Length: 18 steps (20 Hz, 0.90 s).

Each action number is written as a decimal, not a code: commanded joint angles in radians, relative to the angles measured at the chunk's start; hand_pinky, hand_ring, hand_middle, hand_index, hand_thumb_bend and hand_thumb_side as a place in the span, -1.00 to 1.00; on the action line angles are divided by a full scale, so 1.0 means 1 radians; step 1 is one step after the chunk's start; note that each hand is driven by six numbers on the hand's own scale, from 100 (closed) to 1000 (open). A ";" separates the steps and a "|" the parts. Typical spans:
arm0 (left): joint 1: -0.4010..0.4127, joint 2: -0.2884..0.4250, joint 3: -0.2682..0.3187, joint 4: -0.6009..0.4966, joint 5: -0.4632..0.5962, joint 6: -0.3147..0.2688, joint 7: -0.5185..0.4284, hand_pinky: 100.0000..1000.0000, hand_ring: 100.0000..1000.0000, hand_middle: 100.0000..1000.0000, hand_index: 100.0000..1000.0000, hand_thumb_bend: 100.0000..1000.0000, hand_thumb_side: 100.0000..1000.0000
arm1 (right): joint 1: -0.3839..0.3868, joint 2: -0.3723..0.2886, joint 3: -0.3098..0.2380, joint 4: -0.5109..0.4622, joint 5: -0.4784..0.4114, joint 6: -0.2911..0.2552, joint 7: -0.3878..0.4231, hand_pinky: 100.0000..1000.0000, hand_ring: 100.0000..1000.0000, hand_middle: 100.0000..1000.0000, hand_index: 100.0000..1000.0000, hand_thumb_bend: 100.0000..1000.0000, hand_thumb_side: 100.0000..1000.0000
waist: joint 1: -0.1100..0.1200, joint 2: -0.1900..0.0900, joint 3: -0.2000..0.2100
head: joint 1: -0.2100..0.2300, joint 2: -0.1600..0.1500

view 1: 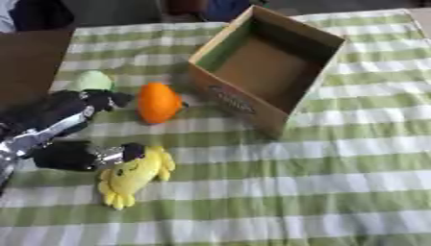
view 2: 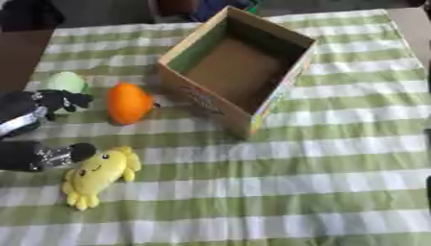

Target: Pick up objects on the table and place them in the box.

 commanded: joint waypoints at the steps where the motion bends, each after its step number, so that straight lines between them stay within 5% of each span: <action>1: -0.001 0.001 -0.003 -0.016 0.058 0.042 0.003 0.42 0.72 0.66 1.00 0.01 0.95 | -0.006 -0.014 -0.007 -0.019 0.005 0.000 0.003 0.44 0.42 0.04 0.70 -1.00 0.91 | -0.001 -0.020 0.001 | 0.002 0.005; 6: 0.016 0.004 -0.019 -0.016 0.104 0.073 0.021 0.46 0.76 0.67 0.98 0.31 0.92 | -0.002 -0.016 -0.005 -0.019 0.008 0.002 0.010 0.44 0.42 0.03 0.69 -1.00 0.90 | 0.002 -0.021 0.004 | 0.000 0.007; 18: 0.077 0.031 -0.070 -0.016 -0.054 0.098 0.002 0.42 0.76 0.62 0.99 0.49 0.90 | 0.002 -0.012 -0.003 -0.019 0.012 0.007 0.024 0.44 0.41 0.01 0.67 -1.00 0.91 | 0.006 -0.014 0.003 | 0.004 0.008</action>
